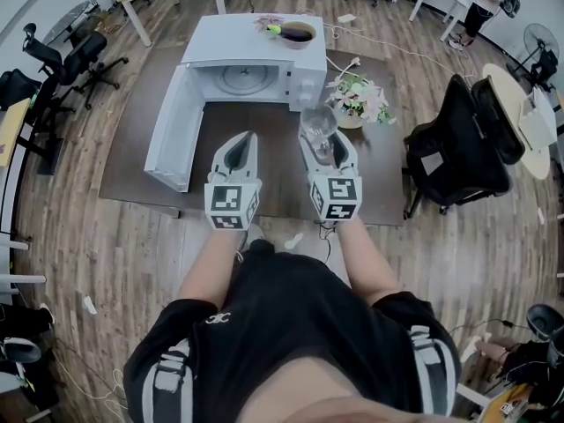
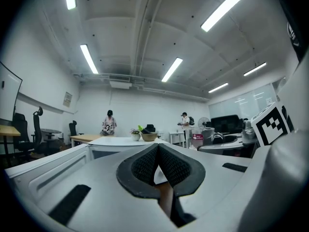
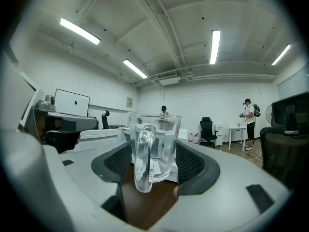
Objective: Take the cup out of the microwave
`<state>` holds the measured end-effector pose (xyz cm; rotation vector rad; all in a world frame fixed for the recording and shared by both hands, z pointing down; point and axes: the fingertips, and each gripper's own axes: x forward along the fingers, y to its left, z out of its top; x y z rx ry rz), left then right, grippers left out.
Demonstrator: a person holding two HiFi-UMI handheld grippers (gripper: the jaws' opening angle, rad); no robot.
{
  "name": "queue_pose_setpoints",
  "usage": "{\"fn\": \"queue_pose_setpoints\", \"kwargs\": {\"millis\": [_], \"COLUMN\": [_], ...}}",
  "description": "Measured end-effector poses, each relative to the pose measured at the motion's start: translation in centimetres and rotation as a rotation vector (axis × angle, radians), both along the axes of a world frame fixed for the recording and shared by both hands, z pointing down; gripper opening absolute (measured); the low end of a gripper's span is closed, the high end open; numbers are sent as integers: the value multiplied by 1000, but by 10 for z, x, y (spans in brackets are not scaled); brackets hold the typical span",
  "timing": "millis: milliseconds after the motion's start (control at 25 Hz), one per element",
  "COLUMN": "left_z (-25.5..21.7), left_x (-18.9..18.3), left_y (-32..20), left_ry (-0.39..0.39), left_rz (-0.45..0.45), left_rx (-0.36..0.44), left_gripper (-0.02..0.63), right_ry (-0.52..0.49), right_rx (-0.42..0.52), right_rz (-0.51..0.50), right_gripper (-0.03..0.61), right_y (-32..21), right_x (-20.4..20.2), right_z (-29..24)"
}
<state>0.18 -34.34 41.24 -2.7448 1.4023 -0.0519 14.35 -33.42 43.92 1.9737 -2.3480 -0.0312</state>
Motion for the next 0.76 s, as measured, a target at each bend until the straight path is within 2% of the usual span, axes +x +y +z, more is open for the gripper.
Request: {"fn": "queue_pose_setpoints", "kwargs": {"millis": [760], "left_z": [-4], "left_x": [1], "left_y": [2], "left_ry": [-14], "left_rz": [-3], "left_rx": [11], "left_gripper": [-3], "right_ry": [-30], "right_rx": [-8], "right_rz": [-20], "right_gripper": [288], "right_y": [-1], "right_x": [-9], "right_z": [7]}}
